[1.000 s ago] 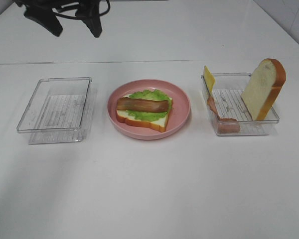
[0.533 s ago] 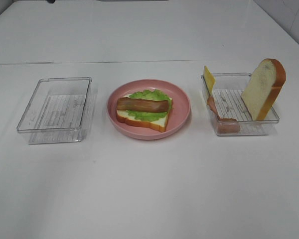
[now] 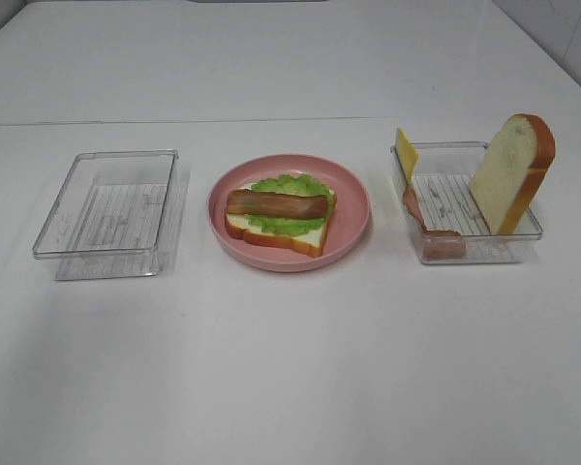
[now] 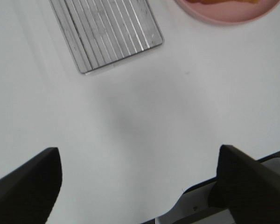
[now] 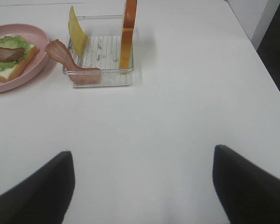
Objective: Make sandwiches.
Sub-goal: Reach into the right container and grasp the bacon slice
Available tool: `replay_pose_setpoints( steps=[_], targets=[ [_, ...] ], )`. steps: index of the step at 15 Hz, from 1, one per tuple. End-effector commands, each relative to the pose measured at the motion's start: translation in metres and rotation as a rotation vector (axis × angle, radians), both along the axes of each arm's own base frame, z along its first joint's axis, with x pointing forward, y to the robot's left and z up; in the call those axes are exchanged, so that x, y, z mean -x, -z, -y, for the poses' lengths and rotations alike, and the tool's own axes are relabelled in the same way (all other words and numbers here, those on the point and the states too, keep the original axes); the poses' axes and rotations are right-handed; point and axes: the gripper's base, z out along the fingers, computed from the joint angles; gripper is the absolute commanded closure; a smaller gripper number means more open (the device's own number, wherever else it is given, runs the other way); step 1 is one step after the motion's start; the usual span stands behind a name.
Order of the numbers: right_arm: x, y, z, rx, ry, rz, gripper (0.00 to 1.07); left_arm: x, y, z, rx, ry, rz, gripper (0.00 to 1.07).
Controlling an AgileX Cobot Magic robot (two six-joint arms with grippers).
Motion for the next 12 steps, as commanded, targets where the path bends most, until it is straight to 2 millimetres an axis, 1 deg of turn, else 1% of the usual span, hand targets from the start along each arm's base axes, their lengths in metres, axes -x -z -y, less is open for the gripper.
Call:
replay_pose_setpoints(
  steps=[1,2,3,4,6,7,8,9,10,11,12],
  targets=[
    [0.001,0.000,0.000,0.001,0.004,0.023,0.30,0.031,0.014,-0.009,0.014,0.002,0.033,0.22],
    [0.001,0.000,0.000,0.001,0.004,0.023,0.30,0.066,0.026,-0.020,0.032,0.000,0.088,0.22],
    [0.001,0.000,0.000,0.001,0.004,0.023,0.30,0.081,0.031,-0.025,0.043,0.000,0.122,0.22],
    [0.001,0.000,0.000,0.001,0.004,0.023,0.30,0.090,0.033,-0.028,0.048,0.000,0.140,0.22],
    [0.001,0.000,0.000,0.001,0.004,0.023,0.30,0.120,0.041,-0.038,0.068,0.009,0.235,0.22],
    [0.001,0.000,0.000,0.001,0.004,0.023,0.30,0.127,0.043,-0.040,0.079,0.008,0.268,0.22],
    [0.001,0.000,0.000,0.001,0.004,0.023,0.30,0.150,0.050,-0.048,0.116,0.006,0.386,0.22],
    [0.001,0.000,0.000,0.001,0.004,0.023,0.30,0.162,0.046,-0.052,0.132,0.018,0.472,0.22],
    [0.001,0.000,0.000,0.001,0.004,0.023,0.30,0.168,0.044,-0.054,0.140,0.022,0.512,0.22],
    [0.001,0.000,0.000,0.001,0.004,0.023,0.30,0.182,0.042,-0.058,0.158,0.032,0.593,0.22],
    [0.001,0.000,0.000,0.001,0.004,0.023,0.30,0.186,0.042,-0.059,0.162,0.033,0.609,0.22]
  ],
)
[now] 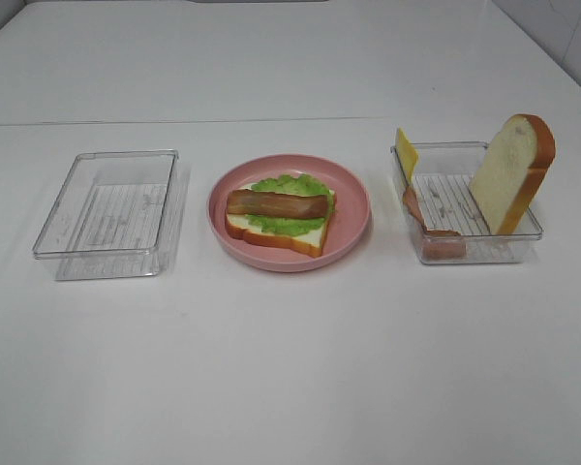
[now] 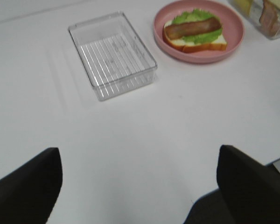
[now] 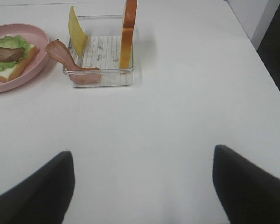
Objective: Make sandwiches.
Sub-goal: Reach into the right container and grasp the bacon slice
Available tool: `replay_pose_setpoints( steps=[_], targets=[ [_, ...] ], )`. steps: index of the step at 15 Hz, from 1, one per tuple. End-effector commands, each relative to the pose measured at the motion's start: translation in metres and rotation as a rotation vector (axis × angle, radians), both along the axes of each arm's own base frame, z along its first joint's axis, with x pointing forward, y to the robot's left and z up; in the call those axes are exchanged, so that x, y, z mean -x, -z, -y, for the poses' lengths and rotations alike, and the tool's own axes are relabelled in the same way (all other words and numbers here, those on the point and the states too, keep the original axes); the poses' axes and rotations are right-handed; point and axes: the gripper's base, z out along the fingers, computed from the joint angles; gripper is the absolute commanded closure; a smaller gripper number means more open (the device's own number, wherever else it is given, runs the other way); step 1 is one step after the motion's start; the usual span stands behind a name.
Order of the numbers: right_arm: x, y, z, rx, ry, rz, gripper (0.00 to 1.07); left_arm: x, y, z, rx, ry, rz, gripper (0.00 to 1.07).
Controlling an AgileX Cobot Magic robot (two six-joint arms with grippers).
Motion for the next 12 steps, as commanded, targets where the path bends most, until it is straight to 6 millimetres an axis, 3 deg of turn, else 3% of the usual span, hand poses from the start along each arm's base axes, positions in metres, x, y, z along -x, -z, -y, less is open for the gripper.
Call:
replay_pose_setpoints(
  steps=[1,5,6,8,12],
  targets=[
    [0.001,0.000,0.000,0.004,0.005,0.021,0.30,0.019,-0.001,-0.005,0.030,0.013,0.101,0.22],
    [-0.003,-0.006,0.000,0.004,0.005,0.028,0.30,0.040,0.008,-0.013,0.023,0.018,0.165,0.22],
    [-0.014,-0.022,0.000,0.008,0.001,0.126,0.30,0.039,0.008,-0.013,0.021,0.016,0.152,0.22],
    [-0.033,-0.032,0.000,0.002,-0.006,0.172,0.30,0.038,0.014,-0.012,0.010,0.016,0.120,0.22],
    [-0.092,-0.038,0.001,-0.039,-0.015,0.102,0.31,0.038,0.014,-0.012,0.020,0.011,0.115,0.22]
  ],
)
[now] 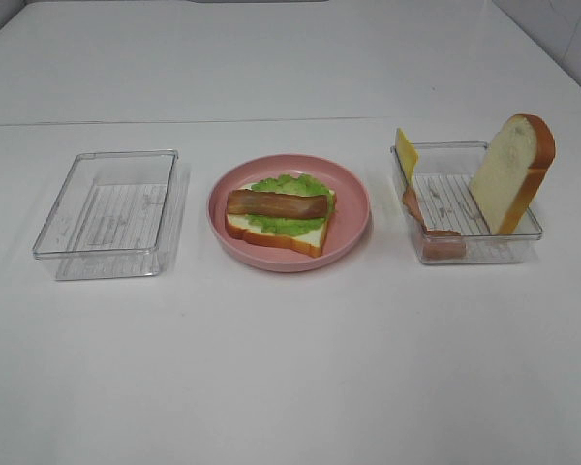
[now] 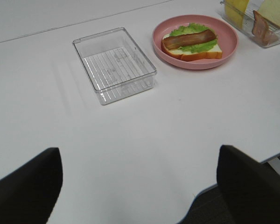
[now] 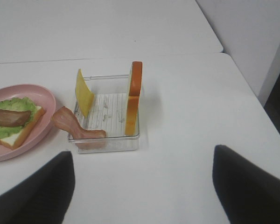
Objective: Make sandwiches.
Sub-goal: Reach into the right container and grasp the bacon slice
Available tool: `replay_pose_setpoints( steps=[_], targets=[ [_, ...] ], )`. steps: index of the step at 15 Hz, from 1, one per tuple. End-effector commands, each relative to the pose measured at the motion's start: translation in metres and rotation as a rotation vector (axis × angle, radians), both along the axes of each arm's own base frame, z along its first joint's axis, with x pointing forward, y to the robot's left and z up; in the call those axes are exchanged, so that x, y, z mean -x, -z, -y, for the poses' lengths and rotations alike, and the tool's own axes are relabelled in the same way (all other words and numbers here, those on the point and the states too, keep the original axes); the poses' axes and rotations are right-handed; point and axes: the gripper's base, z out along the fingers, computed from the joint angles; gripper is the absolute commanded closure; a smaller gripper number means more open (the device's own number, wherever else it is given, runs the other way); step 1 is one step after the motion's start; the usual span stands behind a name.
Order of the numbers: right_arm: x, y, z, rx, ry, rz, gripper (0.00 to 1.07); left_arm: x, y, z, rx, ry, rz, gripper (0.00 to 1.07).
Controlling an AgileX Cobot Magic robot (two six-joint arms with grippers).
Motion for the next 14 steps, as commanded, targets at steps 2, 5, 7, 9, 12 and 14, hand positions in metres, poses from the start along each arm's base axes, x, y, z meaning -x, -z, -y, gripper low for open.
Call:
replay_pose_setpoints(
  steps=[2,5,7,9,12,14],
  targets=[
    [-0.060,-0.005,0.002,-0.029,0.000,-0.130,0.31,0.003,0.001,-0.001,0.010,-0.001,0.019,0.22],
    [-0.131,-0.004,0.004,-0.039,0.001,-0.340,0.31,0.003,0.001,-0.001,0.010,-0.001,0.019,0.22],
    [-0.165,-0.003,0.005,-0.049,-0.001,-0.475,0.31,0.003,0.001,-0.001,0.010,-0.001,0.019,0.22],
    [-0.186,-0.004,0.004,-0.087,-0.009,-0.568,0.31,0.003,0.001,-0.001,0.010,-0.001,0.019,0.22],
    [-0.222,-0.004,-0.003,-0.113,-0.108,-0.704,0.32,0.003,0.001,-0.001,0.009,-0.001,0.017,0.22],
    [-0.244,-0.002,-0.017,-0.088,-0.182,-0.760,0.35,0.003,0.001,-0.001,0.009,-0.001,0.017,0.22]
  ],
)
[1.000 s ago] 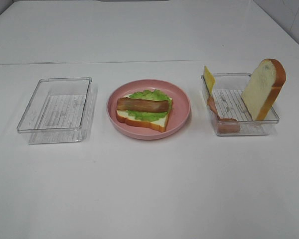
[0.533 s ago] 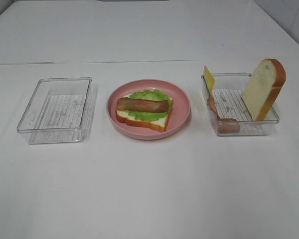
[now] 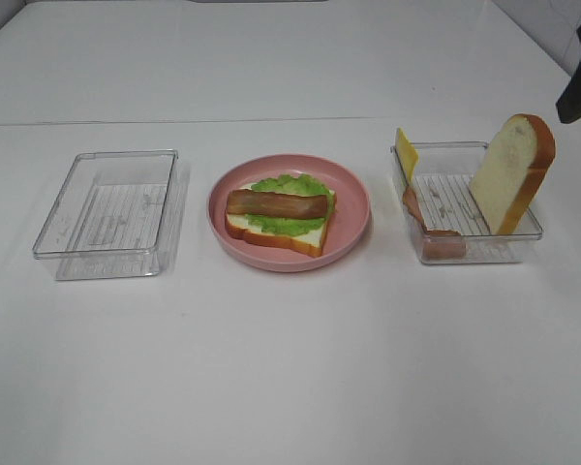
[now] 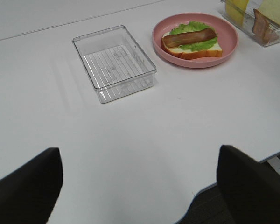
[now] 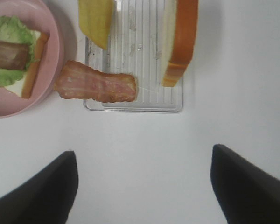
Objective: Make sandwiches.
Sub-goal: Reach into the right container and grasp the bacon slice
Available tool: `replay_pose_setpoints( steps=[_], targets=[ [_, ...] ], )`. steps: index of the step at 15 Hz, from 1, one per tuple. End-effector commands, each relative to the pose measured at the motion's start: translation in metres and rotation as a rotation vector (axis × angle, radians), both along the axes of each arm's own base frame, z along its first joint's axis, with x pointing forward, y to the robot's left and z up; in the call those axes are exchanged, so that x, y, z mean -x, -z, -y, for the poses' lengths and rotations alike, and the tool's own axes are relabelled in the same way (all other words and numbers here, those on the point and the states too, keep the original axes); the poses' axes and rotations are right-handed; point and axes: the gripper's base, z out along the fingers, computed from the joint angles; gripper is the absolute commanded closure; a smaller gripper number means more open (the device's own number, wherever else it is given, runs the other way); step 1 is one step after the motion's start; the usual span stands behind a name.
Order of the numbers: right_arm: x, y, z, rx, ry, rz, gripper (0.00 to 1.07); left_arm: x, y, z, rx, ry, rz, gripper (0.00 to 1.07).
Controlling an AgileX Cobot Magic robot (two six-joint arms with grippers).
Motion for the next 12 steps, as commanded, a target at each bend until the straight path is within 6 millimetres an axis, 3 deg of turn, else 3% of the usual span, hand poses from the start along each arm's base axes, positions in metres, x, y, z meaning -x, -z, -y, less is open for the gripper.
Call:
replay_pose_setpoints(
  steps=[1,6,12],
  targets=[
    [-0.032,0.008,-0.039,0.042,-0.165,-0.057,0.35,0.003,0.000,-0.001,0.008,0.000,0.021,0.22],
    [-0.072,0.038,-0.083,0.038,-0.227,-0.162,0.35,0.003,0.000,-0.001,0.008,0.000,0.021,0.22],
    [-0.108,0.078,-0.096,-0.023,-0.226,-0.271,0.35,0.003,0.000,-0.001,0.007,0.001,0.022,0.22]
  ],
)
